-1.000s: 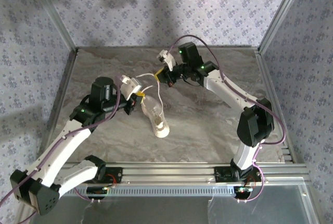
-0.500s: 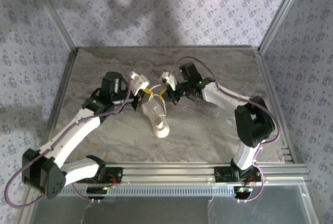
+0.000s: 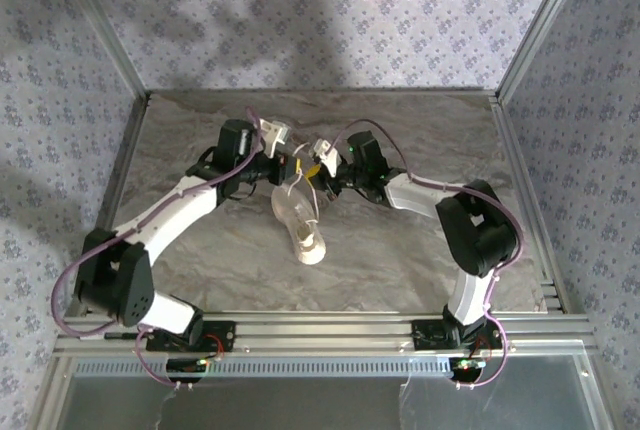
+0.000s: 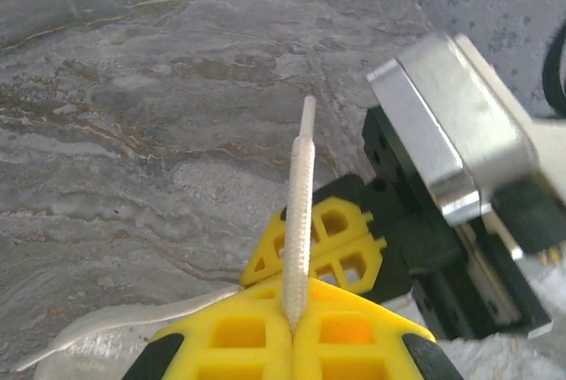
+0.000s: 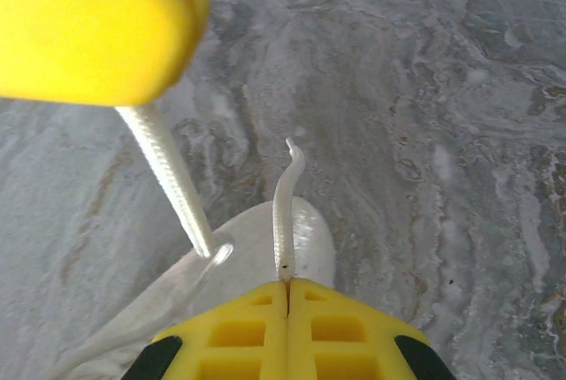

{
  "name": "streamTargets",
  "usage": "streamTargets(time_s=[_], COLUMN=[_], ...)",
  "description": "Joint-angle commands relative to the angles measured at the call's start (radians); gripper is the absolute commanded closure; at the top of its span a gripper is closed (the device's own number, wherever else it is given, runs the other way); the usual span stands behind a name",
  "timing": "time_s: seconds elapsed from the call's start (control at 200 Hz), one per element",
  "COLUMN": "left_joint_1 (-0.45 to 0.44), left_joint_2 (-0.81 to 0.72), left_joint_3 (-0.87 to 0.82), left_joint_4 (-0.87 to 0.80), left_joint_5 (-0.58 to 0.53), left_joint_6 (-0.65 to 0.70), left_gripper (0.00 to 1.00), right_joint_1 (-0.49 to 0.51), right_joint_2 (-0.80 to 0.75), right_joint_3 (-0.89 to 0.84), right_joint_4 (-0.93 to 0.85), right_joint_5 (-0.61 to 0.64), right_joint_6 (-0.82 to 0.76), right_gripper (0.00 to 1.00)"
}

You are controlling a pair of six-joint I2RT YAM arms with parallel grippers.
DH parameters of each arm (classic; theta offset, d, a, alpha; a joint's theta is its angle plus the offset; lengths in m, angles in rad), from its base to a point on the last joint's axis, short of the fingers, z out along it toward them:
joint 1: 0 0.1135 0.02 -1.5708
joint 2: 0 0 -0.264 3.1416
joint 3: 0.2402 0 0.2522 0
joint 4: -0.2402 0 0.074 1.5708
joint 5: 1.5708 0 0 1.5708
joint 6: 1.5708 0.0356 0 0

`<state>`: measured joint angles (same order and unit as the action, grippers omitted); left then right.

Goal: Tie the shoes

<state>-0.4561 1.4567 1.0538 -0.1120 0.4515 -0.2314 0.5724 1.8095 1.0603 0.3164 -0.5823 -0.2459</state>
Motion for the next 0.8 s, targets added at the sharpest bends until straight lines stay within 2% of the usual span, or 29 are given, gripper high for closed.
streamTargets(time_s=[0.0, 0.31, 0.56, 0.685, 0.795], left_joint_1=[0.004, 0.031, 0.052, 0.073, 0.094], left_joint_2=[0.059, 0.245, 0.315, 0.271, 0.185], left_joint_3=[0.066, 0.240, 0.336, 0.325, 0.236], left_joint_4=[0.003, -0.167, -0.279, -0.296, -0.249], left_joint_5=[-0.036, -0.030, 0.017, 0.053, 0.130], left_joint_6=[-0.070, 0.026, 0.143, 0.290, 0.532], left_gripper=[0.96, 0.79, 0.63, 0.55, 0.54], right_joint_1=[0.011, -0.008, -0.035, -0.041, -0.044], right_joint_2=[0.040, 0.085, 0.124, 0.142, 0.147], right_joint_3=[-0.009, 0.024, 0.072, 0.091, 0.103], right_joint_4=[0.118, 0.065, -0.026, -0.038, -0.050], right_joint_5=[0.018, -0.095, -0.136, -0.139, -0.149], right_joint_6=[0.023, -0.031, -0.067, -0.064, -0.063], right_gripper=[1.00, 1.00, 1.00, 1.00, 1.00])
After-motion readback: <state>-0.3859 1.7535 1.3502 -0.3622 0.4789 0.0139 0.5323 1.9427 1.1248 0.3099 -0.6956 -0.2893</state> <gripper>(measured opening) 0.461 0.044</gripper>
